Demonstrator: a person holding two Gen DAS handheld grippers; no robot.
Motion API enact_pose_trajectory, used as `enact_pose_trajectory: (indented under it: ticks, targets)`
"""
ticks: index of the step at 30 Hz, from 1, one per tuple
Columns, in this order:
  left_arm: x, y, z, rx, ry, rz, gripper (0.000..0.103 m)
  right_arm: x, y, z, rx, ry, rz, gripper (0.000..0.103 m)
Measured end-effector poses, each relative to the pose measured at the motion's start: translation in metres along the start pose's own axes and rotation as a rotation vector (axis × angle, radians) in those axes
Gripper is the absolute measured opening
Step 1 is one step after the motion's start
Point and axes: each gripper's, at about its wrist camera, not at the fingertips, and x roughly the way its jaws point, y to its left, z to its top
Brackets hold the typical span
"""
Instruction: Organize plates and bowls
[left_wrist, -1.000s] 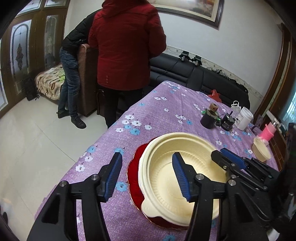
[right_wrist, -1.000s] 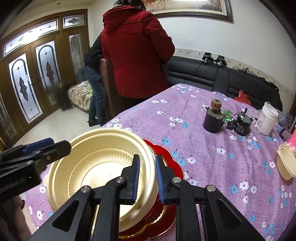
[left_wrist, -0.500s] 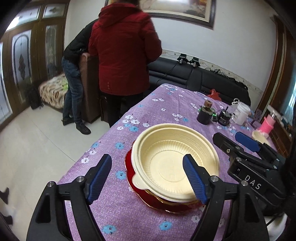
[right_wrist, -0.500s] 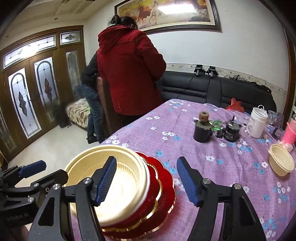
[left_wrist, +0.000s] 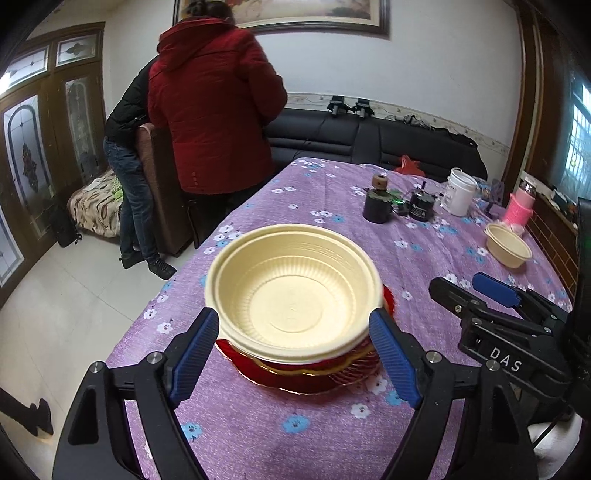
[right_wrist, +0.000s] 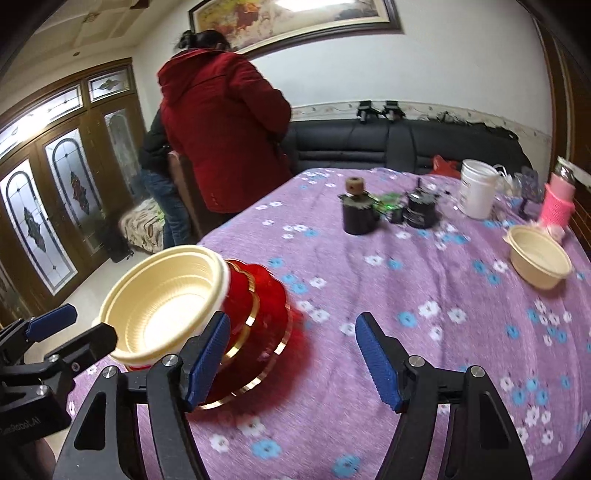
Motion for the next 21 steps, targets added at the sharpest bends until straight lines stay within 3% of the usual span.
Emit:
enact_pose_trajectory:
  ticks: [21]
  targets:
    - [0.006,-0.098,-0.013,0.206,0.055,-0.032,0.083,-0.029,-0.087,-0.029,0.151,0.014,-0.045,0.078]
